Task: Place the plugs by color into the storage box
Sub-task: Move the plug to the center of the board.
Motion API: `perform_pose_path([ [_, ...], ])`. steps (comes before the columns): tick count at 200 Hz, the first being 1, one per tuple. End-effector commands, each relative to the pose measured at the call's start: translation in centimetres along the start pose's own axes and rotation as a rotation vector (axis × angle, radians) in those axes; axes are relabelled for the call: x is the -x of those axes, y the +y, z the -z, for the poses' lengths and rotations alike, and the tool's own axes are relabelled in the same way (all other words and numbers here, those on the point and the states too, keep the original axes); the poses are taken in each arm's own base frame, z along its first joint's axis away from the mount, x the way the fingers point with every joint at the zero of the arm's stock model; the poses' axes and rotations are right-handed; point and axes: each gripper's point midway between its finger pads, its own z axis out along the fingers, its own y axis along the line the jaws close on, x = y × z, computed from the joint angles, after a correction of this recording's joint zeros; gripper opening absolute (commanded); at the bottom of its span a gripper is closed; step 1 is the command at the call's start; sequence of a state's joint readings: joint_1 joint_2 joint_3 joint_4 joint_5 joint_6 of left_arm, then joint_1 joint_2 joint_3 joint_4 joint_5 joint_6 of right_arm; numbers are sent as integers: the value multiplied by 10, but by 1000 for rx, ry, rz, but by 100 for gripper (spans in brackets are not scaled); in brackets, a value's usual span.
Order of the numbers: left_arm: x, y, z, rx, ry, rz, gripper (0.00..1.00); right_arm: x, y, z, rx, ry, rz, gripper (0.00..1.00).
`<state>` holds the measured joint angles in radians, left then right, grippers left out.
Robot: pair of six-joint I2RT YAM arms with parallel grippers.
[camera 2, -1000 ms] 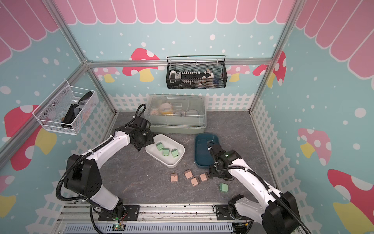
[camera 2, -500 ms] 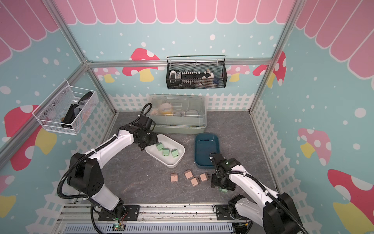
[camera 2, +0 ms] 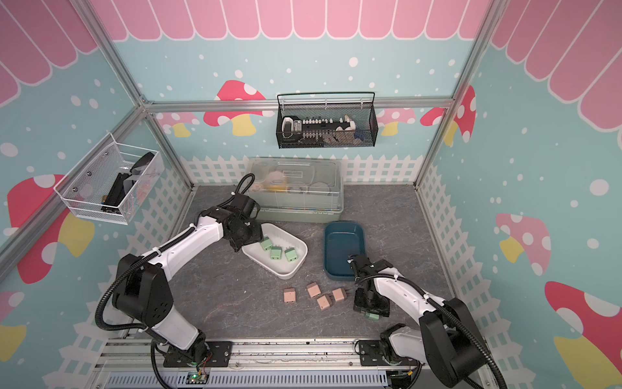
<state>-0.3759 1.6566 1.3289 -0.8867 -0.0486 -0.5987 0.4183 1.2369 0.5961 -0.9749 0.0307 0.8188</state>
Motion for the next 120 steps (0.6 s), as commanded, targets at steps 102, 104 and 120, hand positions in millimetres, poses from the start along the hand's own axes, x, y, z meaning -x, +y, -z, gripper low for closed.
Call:
perform_pose_path([
  [102, 2, -3, 4, 11, -14, 6, 69, 54, 4, -6, 9, -54, -142, 55],
  [104, 2, -3, 4, 11, -15, 6, 69, 56, 5, -6, 10, -56, -143, 55],
  [120, 1, -3, 3, 11, -11, 8, 69, 70, 5, -5, 10, -63, -153, 55],
])
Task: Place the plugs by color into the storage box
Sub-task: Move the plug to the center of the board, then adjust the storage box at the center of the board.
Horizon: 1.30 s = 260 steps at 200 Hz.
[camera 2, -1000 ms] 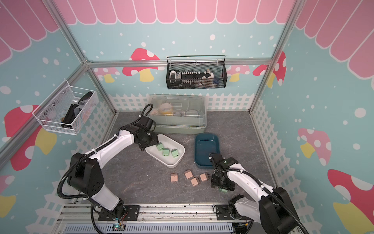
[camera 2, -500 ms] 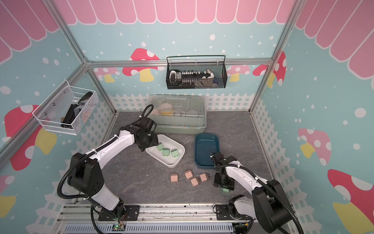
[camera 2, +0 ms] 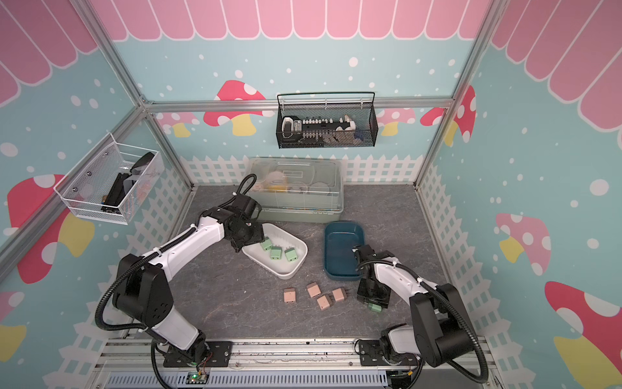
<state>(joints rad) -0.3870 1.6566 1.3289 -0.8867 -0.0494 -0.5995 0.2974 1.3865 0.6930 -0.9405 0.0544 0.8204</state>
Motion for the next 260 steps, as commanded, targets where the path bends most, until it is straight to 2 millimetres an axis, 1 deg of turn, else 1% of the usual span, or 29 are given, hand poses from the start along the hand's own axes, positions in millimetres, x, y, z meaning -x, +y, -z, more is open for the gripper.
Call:
perform_pose_path([
  [1, 4, 0, 3, 14, -13, 17, 69, 34, 12, -6, 33, -72, -33, 55],
  [59, -1, 5, 6, 25, -24, 33, 69, 95, 10, 14, 74, -119, -83, 54],
  [80, -2, 8, 8, 29, -30, 42, 69, 118, 10, 17, 98, -119, -101, 54],
  [94, -4, 10, 9, 29, -35, 48, 69, 132, 11, 21, 121, -121, -113, 58],
  [117, -6, 12, 11, 30, -43, 59, 69, 151, 14, 29, 170, -141, -119, 69],
  [137, -6, 14, 12, 32, -50, 70, 69, 161, 21, 42, 225, -173, -103, 74],
  [162, -7, 13, 13, 28, -54, 78, 69, 168, 25, 62, 283, -242, -82, 75],
  [182, -4, 10, 16, 24, -66, 75, 69, 171, 23, 74, 304, -293, -81, 76],
  [198, -2, 9, 17, 24, -72, 80, 69, 175, 19, 77, 304, -313, -81, 76],
  [223, -2, 9, 16, 26, -73, 88, 69, 184, 18, 73, 323, -291, -88, 76],
  [245, -3, 9, 15, 26, -71, 88, 69, 193, 24, 72, 347, -280, -73, 76],
  [260, -2, 8, 14, 26, -69, 88, 69, 199, 35, 68, 392, -277, -59, 76],
])
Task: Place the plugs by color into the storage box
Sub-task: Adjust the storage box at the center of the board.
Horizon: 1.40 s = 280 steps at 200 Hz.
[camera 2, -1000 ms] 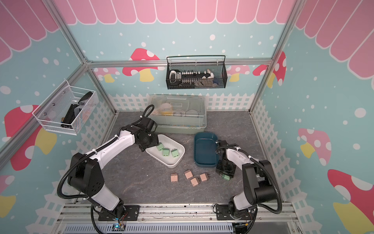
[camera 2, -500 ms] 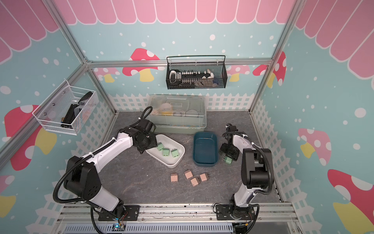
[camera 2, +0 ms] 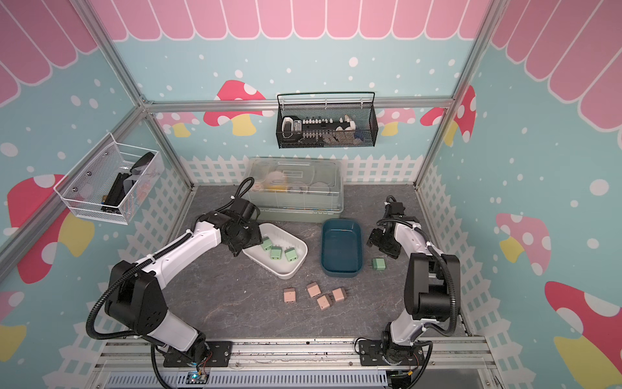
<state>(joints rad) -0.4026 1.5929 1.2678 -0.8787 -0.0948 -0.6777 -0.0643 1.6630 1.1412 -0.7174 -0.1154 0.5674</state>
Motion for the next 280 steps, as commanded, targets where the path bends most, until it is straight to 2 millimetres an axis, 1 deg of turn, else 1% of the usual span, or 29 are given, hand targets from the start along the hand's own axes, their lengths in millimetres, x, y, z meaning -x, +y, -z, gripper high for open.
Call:
perform_pose_path([
  [1, 7, -1, 6, 0, -35, 24, 69, 9, 16, -8, 74, 6, 34, 76],
  [18, 9, -5, 4, -5, -31, 22, 69, 10, 23, -17, 108, 32, 28, 76],
  [21, 5, -12, 5, -13, -27, 0, 69, 10, 24, -19, 112, 38, 27, 76],
  [39, 8, -17, 4, -18, -30, -7, 69, 6, 26, -24, 133, 56, 17, 75],
  [52, 10, -20, 3, -20, -30, -12, 69, 1, 22, -26, 123, 64, 13, 76],
  [66, 11, -22, 1, -20, -28, -13, 69, -8, 14, -27, 86, 82, 1, 75],
  [96, 11, -25, -6, -29, -25, -6, 69, -34, -9, -17, -2, 117, -39, 76],
  [113, 12, -28, -10, -40, -26, 5, 69, -52, -17, -9, -17, 124, -52, 75],
  [130, 13, -31, -16, -48, -28, 16, 69, -67, -21, -3, -10, 135, -53, 76],
  [144, 13, -33, -19, -55, -33, 24, 69, -77, -22, 1, 2, 141, -52, 76],
  [173, 13, -35, -23, -62, -34, 36, 69, -81, -25, 14, -7, 118, -26, 75],
  [200, 12, -36, -25, -62, -31, 37, 69, -88, -32, 13, -47, 145, 7, 76],
  [232, 15, -36, -21, -63, -40, 38, 69, -98, -40, 3, -71, 172, 17, 73],
  [247, 22, -31, -12, -53, -53, 53, 69, -99, -41, -2, -72, 178, 30, 70],
  [263, 32, -29, 0, -62, -84, 58, 69, -100, -42, -5, -76, 192, 45, 65],
  [269, 41, -19, 2, -46, -96, 75, 70, -100, -42, -6, -76, 194, 49, 63],
  [280, 48, -10, 4, -25, -98, 69, 71, -101, -41, -7, -67, 197, 51, 59],
])
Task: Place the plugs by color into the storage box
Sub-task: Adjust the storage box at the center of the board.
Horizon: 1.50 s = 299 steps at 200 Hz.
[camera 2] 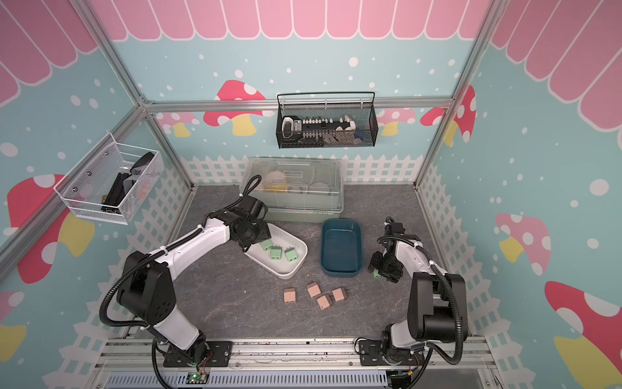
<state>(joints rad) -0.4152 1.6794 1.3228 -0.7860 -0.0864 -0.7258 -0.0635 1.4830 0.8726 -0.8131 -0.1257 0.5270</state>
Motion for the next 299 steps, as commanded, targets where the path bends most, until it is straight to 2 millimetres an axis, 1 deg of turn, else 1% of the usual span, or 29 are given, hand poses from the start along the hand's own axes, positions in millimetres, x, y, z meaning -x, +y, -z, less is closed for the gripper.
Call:
perform_pose_path([
  [1, 30, 14, 20, 25, -61, 24, 71, -5, -1, -5, -10, 22, 32, 59],
  [17, 37, 26, 15, 52, -46, 16, 79, -6, -1, -6, -5, 22, 32, 54],
  [26, 40, 29, 13, 54, -38, 12, 81, -7, 0, -6, 0, 23, 34, 53],
  [46, 48, 35, 6, 80, -34, -6, 82, -8, 2, -9, 15, 30, 38, 52],
  [58, 50, 35, -3, 91, -22, -21, 82, -10, 2, -10, 18, 34, 38, 52],
  [71, 52, 31, -14, 90, 1, -42, 82, -11, 2, -11, 22, 37, 40, 52],
  [94, 55, 23, -32, 86, 28, -69, 78, -13, 3, -13, 32, 44, 43, 53],
  [110, 59, 23, -41, 95, 34, -80, 75, -15, 3, -14, 35, 50, 44, 53],
  [127, 61, 22, -47, 97, 38, -101, 75, -17, 2, -15, 34, 52, 47, 53],
  [155, 59, 26, -59, 114, 61, -141, 74, -18, 1, -15, 32, 52, 51, 53],
  [162, 58, 27, -61, 117, 67, -145, 70, -18, 2, -15, 34, 52, 52, 53],
  [174, 52, 28, -63, 112, 86, -147, 56, -17, 2, -15, 34, 52, 52, 53],
  [189, 41, 31, -61, 113, 104, -143, 47, -17, 3, -15, 37, 54, 52, 53],
  [211, 21, 40, -55, 144, 121, -164, 43, -17, 3, -17, 40, 58, 48, 54],
  [241, -4, 53, -44, 232, 153, -246, 33, -15, 5, -19, 48, 61, 48, 54],
  [251, -11, 59, -41, 246, 164, -252, 25, -15, 6, -19, 51, 64, 52, 56],
  [258, -16, 62, -39, 248, 170, -250, 22, -15, 7, -20, 54, 67, 54, 56],
  [299, -41, 78, -27, 253, 194, -230, 17, -16, 4, -22, 46, 65, 62, 56],
])
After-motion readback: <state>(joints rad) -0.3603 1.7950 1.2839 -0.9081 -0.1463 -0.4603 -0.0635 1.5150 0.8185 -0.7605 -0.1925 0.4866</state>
